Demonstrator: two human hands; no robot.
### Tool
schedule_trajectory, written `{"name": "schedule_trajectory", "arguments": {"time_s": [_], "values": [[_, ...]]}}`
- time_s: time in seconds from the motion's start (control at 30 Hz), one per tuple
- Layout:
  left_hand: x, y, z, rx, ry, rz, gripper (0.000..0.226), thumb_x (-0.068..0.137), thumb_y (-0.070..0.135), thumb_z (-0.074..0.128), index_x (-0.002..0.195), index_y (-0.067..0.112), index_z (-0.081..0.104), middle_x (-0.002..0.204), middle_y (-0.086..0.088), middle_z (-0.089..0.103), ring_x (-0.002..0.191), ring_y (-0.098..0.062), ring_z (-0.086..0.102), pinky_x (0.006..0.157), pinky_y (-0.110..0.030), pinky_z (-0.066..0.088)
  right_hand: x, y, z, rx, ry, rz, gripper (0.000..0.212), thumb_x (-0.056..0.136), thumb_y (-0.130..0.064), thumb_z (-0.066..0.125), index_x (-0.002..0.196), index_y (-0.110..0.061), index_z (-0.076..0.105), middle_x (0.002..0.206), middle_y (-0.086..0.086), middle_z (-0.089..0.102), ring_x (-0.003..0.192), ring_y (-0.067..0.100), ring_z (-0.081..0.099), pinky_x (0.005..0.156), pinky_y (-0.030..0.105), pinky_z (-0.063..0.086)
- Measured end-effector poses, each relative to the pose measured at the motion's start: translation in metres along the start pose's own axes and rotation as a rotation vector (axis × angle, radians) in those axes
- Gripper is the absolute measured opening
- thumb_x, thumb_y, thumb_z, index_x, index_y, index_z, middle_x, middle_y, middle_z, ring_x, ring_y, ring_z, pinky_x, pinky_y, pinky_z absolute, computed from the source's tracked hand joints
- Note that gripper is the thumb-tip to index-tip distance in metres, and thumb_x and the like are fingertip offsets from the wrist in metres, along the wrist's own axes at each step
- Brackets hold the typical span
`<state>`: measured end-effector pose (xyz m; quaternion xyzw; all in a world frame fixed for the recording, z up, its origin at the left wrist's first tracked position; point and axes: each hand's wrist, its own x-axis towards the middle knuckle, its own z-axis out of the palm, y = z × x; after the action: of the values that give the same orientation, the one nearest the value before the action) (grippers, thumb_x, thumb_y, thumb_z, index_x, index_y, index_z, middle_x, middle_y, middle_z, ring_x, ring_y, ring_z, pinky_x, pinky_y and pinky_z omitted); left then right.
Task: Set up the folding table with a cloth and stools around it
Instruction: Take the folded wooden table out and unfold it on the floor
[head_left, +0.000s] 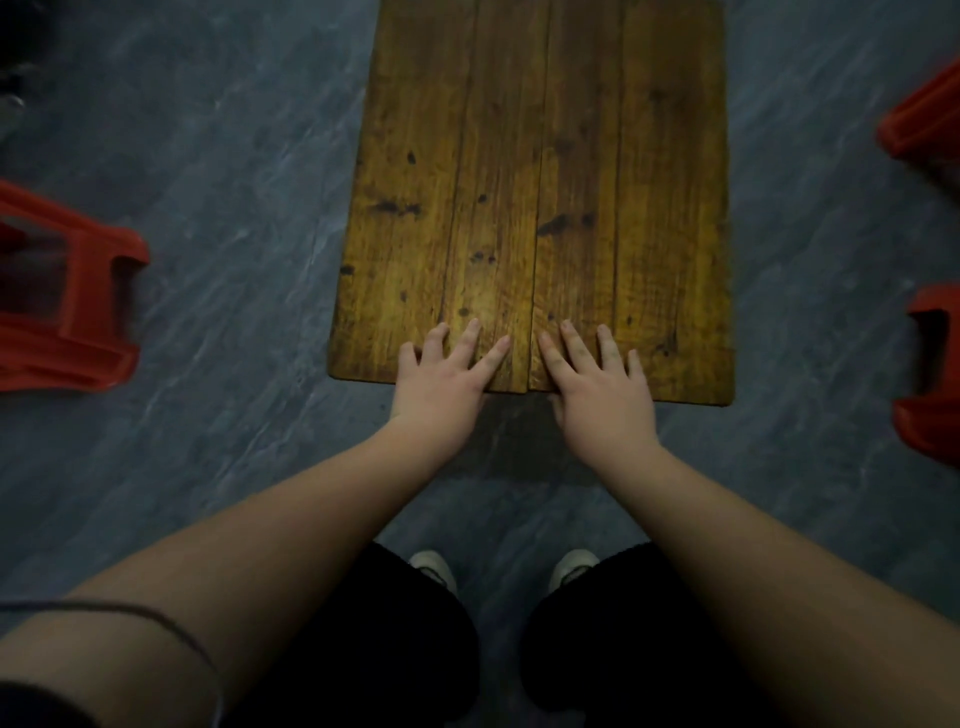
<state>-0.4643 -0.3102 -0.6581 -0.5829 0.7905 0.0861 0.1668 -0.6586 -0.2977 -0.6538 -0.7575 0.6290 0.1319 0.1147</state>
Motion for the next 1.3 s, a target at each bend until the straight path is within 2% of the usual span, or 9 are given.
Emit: {"name": "schedule_trajectory", "arguments": {"time_s": [0.13,0.27,0.5,0.7,0.9,1.03,1.1,1.23,1.3], "values": [[-0.002,0.000,-0.014,-0.082,-0.053,-0.005,0.069,0.100,0.050,0.041,0.156,0.045,0.001,0.167,-0.002,0.008,0.147,-0.038,0.015,0.109,-0.057,0.027,0.001,-0.006,-0.015,0.053,-0.091,0.025,0.075,0.098,-0.051,0.048,0.159,-0.033,0.009,0.168,0.000,0.006,0.152,0.038,0.007,0.117,0.065,0.018],[-0.002,0.001,-0.017,-0.124,-0.100,-0.013,0.073,0.098,0.045,0.047,0.155,0.045,0.001,0.167,-0.002,0.007,0.147,-0.037,0.011,0.111,-0.061,0.022,0.004,-0.006,-0.023,0.085,-0.128,0.044,0.079,0.094,-0.041,0.059,0.157,-0.035,0.012,0.166,0.000,0.010,0.150,0.037,0.008,0.114,0.068,0.019],[0.001,-0.007,-0.006,-0.106,-0.034,0.042,0.098,0.089,0.047,0.061,0.155,0.041,-0.011,0.166,-0.007,-0.011,0.150,-0.039,-0.013,0.111,-0.075,0.000,0.008,0.014,-0.008,0.015,-0.122,0.033,0.107,0.088,-0.029,0.065,0.156,-0.036,-0.017,0.166,0.002,-0.017,0.150,0.038,-0.015,0.114,0.072,0.002],[0.021,-0.014,0.004,-0.095,-0.070,0.046,0.103,0.087,0.059,0.059,0.152,0.044,-0.018,0.166,-0.004,-0.017,0.148,-0.042,-0.020,0.107,-0.080,0.000,0.011,0.011,0.006,-0.026,-0.062,0.043,0.102,0.086,-0.026,0.068,0.158,-0.034,-0.005,0.168,0.007,-0.001,0.151,0.043,-0.003,0.112,0.075,0.007],[0.020,-0.014,0.002,-0.095,-0.080,0.047,0.102,0.087,0.059,0.059,0.151,0.045,-0.019,0.166,-0.005,-0.015,0.148,-0.043,-0.018,0.105,-0.081,0.000,0.012,0.010,0.004,-0.055,-0.068,0.051,0.107,0.083,-0.026,0.074,0.157,-0.035,-0.002,0.168,0.006,0.002,0.150,0.043,0.003,0.112,0.075,0.012],[0.020,-0.014,0.002,-0.102,-0.077,0.045,0.102,0.088,0.057,0.060,0.151,0.046,-0.020,0.166,-0.003,-0.017,0.149,-0.041,-0.020,0.107,-0.080,-0.001,0.011,0.011,0.004,-0.060,-0.057,0.034,0.097,0.086,-0.025,0.068,0.159,-0.033,0.005,0.168,0.007,0.007,0.150,0.045,0.007,0.110,0.076,0.015],[0.019,-0.015,0.003,-0.106,-0.066,0.049,0.101,0.088,0.056,0.060,0.151,0.047,-0.019,0.166,-0.003,-0.016,0.149,-0.041,-0.019,0.107,-0.080,-0.001,0.010,0.012,0.005,-0.052,-0.044,0.022,0.092,0.087,-0.031,0.066,0.159,-0.033,0.009,0.167,0.009,0.010,0.149,0.047,0.008,0.109,0.077,0.015],[0.014,-0.016,0.005,-0.107,-0.039,0.046,0.095,0.083,0.065,0.051,0.148,0.055,-0.018,0.167,-0.002,-0.014,0.148,-0.042,-0.019,0.104,-0.083,-0.002,0.007,0.009,0.006,0.005,-0.042,-0.012,0.085,0.087,-0.066,0.051,0.157,-0.044,0.007,0.168,0.011,0.005,0.150,0.048,-0.001,0.108,0.080,0.008],[0.016,-0.018,0.005,-0.124,-0.061,0.039,0.093,0.083,0.068,0.051,0.147,0.058,-0.017,0.166,-0.002,-0.016,0.147,-0.044,-0.021,0.103,-0.083,-0.003,0.010,0.007,0.007,0.025,-0.027,0.005,0.081,0.088,-0.068,0.048,0.156,-0.047,0.009,0.167,0.011,0.006,0.149,0.049,0.000,0.107,0.080,0.008]]}}
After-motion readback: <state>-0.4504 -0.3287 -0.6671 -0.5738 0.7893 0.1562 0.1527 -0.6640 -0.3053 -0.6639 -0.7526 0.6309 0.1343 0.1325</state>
